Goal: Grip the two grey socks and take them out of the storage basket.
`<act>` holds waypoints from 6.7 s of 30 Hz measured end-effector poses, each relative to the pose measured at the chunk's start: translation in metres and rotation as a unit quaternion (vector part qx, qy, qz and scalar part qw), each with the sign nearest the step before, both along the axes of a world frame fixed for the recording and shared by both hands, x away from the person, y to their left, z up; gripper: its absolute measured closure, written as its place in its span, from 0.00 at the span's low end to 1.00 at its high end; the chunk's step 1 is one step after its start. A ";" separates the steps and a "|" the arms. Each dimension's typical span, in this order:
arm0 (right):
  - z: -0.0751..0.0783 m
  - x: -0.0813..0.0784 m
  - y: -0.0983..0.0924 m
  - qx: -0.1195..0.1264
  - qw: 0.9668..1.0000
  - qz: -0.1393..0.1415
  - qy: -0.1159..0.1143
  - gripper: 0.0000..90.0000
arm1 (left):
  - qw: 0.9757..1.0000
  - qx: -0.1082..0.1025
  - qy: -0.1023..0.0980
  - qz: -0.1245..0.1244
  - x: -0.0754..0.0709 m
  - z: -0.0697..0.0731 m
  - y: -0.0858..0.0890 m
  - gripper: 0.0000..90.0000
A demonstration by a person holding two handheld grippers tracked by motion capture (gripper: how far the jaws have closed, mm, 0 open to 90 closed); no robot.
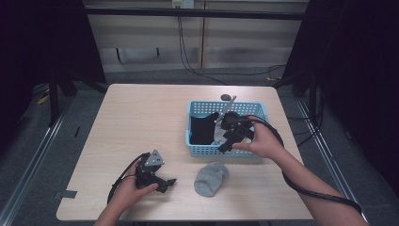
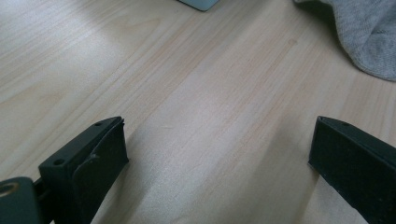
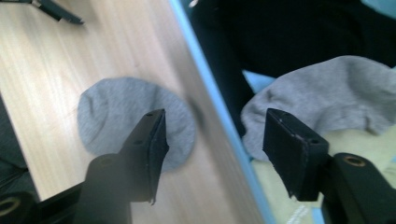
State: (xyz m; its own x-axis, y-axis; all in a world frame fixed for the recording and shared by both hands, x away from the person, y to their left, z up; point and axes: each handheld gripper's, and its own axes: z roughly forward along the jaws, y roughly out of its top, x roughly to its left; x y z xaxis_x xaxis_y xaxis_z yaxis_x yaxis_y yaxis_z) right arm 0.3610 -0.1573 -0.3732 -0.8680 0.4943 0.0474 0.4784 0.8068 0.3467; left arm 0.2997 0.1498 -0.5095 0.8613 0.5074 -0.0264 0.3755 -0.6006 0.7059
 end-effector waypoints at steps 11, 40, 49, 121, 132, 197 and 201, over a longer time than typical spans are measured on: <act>-0.009 0.032 -0.014 -0.005 0.999 -0.047 -0.007 0.34 | 1.000 -0.004 0.001 0.003 0.000 0.000 0.000 0.04; -0.055 0.074 -0.032 -0.015 0.993 -0.114 -0.004 0.29 | 1.000 -0.004 0.001 0.000 -0.001 0.000 0.000 0.04; -0.068 0.076 -0.025 -0.028 0.994 -0.109 0.000 0.35 | 1.000 0.000 0.000 -0.003 0.000 0.000 0.000 0.04; 0.033 0.073 -0.047 -0.011 0.994 -0.105 0.018 0.93 | 1.000 -0.003 0.001 -0.001 -0.001 0.000 0.000 0.04; 0.057 0.059 -0.045 0.005 0.996 -0.089 0.004 0.93 | 1.000 -0.003 0.001 -0.001 -0.001 0.000 0.000 0.04; 0.004 -0.061 0.043 0.012 0.992 0.119 0.052 0.55 | 1.000 0.001 0.000 -0.005 -0.001 0.000 0.001 0.04; 0.007 -0.062 0.033 0.011 0.993 0.107 0.040 0.52 | 1.000 -0.001 -0.001 -0.002 -0.001 0.000 0.000 0.04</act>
